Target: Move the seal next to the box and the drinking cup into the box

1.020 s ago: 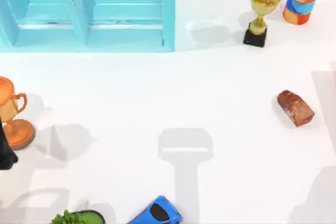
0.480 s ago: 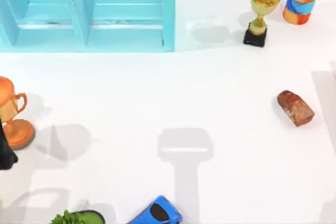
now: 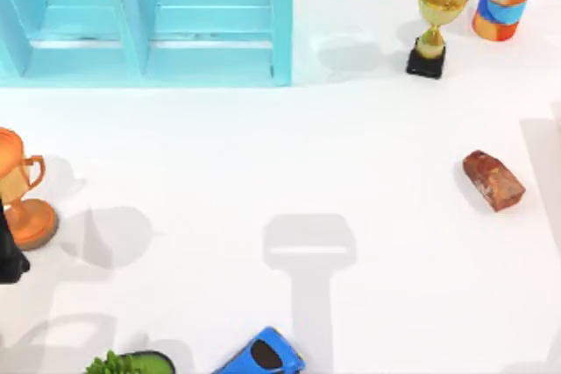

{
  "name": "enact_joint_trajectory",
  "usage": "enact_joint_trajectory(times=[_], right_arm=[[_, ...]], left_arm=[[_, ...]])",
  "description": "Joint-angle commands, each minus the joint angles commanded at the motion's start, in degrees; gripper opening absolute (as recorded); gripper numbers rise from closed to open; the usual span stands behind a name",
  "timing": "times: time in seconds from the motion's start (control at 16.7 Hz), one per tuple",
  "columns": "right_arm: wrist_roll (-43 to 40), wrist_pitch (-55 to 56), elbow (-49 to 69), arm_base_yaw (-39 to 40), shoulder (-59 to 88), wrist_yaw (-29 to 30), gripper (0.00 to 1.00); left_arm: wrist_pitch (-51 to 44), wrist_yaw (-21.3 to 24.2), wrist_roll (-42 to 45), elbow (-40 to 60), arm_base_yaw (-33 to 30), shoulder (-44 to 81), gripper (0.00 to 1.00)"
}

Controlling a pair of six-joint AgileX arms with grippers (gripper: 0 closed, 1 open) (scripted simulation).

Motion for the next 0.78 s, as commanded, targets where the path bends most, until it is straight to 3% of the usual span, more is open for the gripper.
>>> enact_joint_trajectory(times=[0.06,0.78], right_arm=[[0.0,0.0,0.0,0.0,0.0,0.0,0.0],[0.0,0.0,0.0,0.0,0.0,0.0,0.9]], left_arm=[[0.0,0.0,0.0,0.0,0.0,0.0,1.0],[0.0,0.0,0.0,0.0,0.0,0.0,1.0]])
